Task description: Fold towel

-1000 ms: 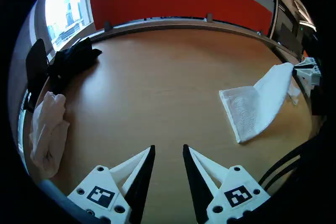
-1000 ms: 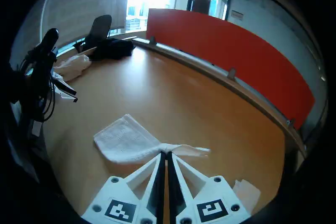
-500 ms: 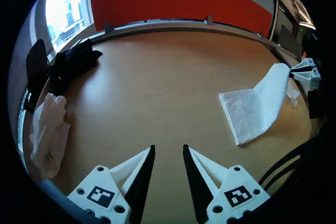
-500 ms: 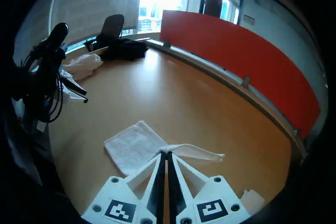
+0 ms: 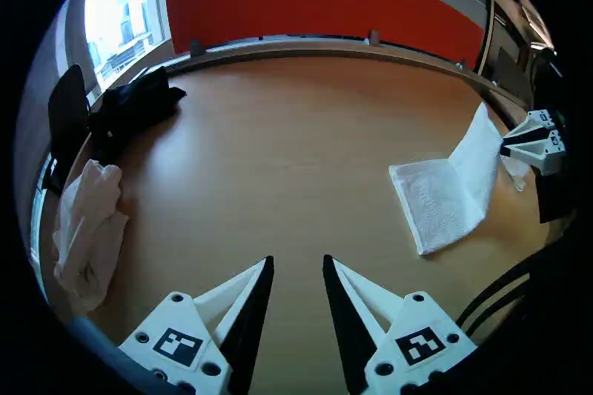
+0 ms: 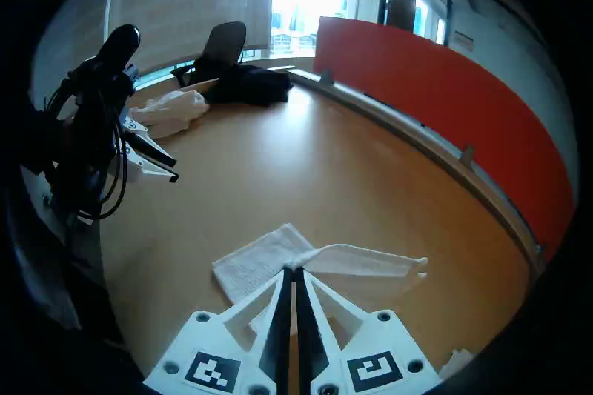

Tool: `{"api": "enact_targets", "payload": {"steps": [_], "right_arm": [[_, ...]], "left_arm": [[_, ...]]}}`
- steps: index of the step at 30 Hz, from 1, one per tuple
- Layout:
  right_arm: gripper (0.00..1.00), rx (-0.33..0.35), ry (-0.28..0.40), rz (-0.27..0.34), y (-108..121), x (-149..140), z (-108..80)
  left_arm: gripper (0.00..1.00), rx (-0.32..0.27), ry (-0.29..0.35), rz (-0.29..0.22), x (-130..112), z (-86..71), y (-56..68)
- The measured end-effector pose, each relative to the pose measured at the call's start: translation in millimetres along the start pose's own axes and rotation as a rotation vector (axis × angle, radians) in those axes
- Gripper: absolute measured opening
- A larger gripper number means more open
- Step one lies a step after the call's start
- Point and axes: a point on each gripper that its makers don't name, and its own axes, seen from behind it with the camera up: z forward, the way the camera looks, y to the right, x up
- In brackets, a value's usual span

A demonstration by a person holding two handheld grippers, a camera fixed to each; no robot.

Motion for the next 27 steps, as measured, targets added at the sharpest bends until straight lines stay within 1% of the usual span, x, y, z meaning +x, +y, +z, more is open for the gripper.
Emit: {"api": "enact_targets", "payload": {"steps": [8,17,21,27], "right_arm": [[0.03,0.056,-0.022,-0.012,-20,-3,20.3],[0.03,0.125,-0.067,-0.020,-46,-16,40.8],[0.03,0.143,-0.087,-0.017,-52,-23,47.2],[0.04,0.153,-0.106,-0.007,-55,-28,53.0]], "left_arm": [[0.48,0.016,0.000,-0.014,-4,-5.1,-10.2],[0.48,0.037,-0.004,-0.031,-11,-9.2,-23.9],[0.48,0.041,-0.006,-0.034,-13,-9.8,-27.1],[0.48,0.044,-0.006,-0.035,-14,-10.3,-29.2]]}}
